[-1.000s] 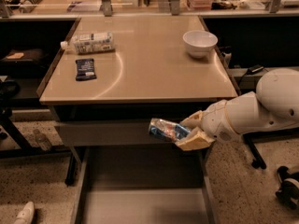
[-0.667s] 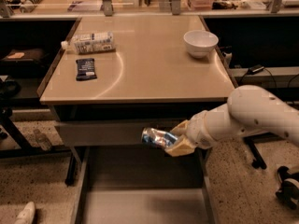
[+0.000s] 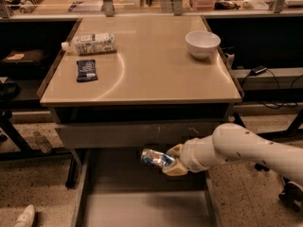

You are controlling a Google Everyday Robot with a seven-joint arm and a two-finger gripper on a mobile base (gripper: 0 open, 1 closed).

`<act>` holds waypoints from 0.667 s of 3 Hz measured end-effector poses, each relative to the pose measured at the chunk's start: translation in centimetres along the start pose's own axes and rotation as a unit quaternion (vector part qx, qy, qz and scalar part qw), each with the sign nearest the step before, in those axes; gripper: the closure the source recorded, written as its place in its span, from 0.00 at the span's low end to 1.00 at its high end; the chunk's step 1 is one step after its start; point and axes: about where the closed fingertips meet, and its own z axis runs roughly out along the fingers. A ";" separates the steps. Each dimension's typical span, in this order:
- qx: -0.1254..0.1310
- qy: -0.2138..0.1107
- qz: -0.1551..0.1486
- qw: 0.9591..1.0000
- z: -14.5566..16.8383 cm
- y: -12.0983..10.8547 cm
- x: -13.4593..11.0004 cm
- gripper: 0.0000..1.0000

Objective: Place redbull can into middle drawer

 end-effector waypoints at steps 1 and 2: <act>-0.003 -0.001 0.000 1.000 0.3 0.1 0.2 1.00; -0.001 -0.004 -0.014 1.000 0.8 0.3 0.1 1.00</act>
Offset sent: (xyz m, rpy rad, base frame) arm 0.0004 0.0101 -0.0112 -0.0010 -0.0577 0.0495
